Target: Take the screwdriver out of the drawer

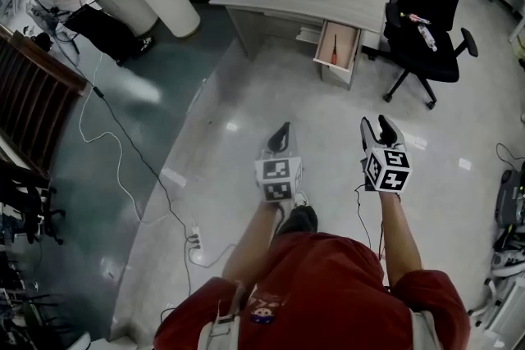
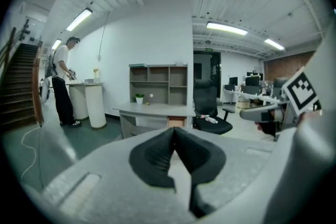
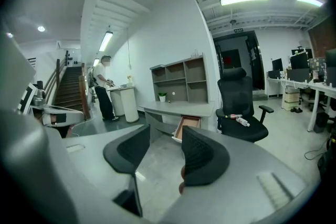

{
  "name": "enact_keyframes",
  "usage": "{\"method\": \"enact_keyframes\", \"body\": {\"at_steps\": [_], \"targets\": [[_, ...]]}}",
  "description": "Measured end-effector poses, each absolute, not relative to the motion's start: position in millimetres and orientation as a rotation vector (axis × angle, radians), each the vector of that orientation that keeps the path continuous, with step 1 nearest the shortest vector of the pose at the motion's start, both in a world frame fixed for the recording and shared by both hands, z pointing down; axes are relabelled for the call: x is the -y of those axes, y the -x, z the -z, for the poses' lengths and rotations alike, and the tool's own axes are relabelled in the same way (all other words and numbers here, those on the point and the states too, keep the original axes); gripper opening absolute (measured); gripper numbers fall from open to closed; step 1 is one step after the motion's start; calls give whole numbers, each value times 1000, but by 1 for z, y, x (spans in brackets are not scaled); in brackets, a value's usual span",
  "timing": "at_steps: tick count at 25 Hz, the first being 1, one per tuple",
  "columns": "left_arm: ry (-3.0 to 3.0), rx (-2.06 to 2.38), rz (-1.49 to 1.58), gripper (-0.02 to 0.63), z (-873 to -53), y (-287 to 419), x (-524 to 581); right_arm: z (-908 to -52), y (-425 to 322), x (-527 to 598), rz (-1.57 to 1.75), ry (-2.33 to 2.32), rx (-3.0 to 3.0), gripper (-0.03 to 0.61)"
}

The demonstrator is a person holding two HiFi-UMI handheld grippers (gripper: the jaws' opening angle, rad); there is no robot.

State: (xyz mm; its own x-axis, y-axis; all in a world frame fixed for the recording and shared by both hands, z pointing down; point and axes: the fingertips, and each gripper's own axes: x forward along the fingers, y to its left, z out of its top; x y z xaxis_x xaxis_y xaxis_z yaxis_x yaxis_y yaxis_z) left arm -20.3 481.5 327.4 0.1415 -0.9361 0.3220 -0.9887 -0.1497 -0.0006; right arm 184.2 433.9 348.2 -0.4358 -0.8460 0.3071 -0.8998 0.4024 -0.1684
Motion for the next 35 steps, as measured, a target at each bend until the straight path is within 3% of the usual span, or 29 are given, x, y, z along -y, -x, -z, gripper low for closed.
{"method": "enact_keyframes", "body": {"at_steps": [20,35], "targets": [[-2138,1913,-319,2,-330,191,-342,-342,-14,-287,-493,-1503,2471,187],[-2089,1949,-343,1,-340,210,-262,-357,8,-192,-550,-1470,2493,187]]}}
